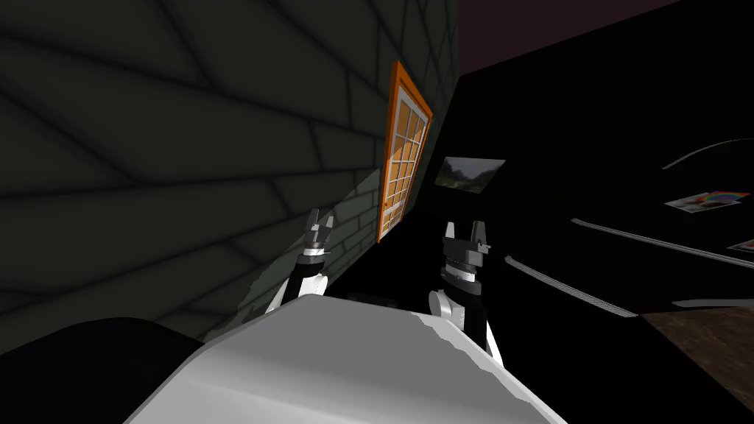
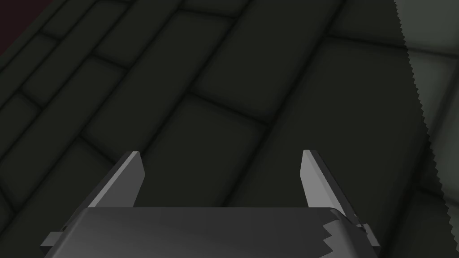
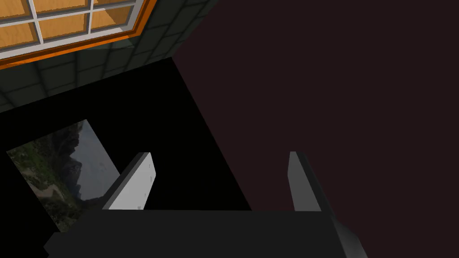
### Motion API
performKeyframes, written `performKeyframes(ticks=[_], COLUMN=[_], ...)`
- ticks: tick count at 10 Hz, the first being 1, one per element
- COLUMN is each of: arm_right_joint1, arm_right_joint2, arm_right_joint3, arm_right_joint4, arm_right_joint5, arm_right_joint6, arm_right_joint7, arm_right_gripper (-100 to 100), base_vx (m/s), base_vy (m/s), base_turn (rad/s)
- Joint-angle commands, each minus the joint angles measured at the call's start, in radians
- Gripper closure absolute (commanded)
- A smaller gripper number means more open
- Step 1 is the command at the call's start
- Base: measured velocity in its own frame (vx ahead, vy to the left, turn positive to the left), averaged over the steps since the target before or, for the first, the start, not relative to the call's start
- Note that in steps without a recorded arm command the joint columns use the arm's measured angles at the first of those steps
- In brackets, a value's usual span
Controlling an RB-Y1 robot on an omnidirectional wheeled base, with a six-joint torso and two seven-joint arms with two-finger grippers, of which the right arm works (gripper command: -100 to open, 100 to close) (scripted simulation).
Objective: Pull the door open
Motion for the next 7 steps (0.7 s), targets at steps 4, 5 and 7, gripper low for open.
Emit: performKeyframes(ticks=[4,5,7], arm_right_joint1=[-0.024,-0.032,-0.041], arm_right_joint2=[-0.019,-0.024,-0.029], arm_right_joint3=[-0.006,-0.008,-0.010], arm_right_joint4=[0.073,0.097,0.126], arm_right_joint5=[-0.032,-0.042,-0.055], arm_right_joint6=[-0.016,-0.022,-0.028], arm_right_joint7=[-0.051,-0.067,-0.087], arm_right_gripper=[-100,-100,-100], base_vx=[0.086,0.115,0.105], base_vy=[-0.058,-0.100,-0.089], base_turn=[0.253,0.321,0.190])
